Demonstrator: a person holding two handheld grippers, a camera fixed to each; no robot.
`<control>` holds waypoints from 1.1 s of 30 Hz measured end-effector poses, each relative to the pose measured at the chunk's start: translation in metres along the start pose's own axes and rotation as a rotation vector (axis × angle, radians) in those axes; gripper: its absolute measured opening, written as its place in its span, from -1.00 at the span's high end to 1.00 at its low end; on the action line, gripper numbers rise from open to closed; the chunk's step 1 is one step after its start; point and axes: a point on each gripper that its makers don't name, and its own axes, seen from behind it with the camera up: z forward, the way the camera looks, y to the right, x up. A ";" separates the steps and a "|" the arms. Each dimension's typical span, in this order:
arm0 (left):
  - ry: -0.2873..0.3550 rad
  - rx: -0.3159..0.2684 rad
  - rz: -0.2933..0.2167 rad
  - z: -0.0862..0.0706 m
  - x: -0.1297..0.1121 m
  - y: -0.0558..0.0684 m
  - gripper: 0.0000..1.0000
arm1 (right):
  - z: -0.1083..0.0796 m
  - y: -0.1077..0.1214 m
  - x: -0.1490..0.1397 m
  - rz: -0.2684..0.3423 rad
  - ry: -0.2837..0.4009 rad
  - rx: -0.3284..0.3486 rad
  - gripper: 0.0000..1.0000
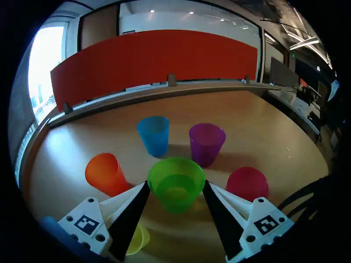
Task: Pour water
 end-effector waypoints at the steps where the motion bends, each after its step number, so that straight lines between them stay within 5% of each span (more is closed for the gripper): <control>1: -0.004 0.002 0.000 0.001 -0.001 0.000 -0.72 | 0.000 0.000 0.000 0.000 0.001 0.000 -0.99; 23: -0.068 0.009 -0.014 0.008 -0.011 -0.003 -0.75 | 0.000 0.003 0.004 -0.004 0.005 -0.001 -1.00; 33: -0.078 0.017 0.018 0.005 -0.007 -0.003 -0.79 | -0.001 0.004 0.008 -0.005 0.016 -0.001 -0.99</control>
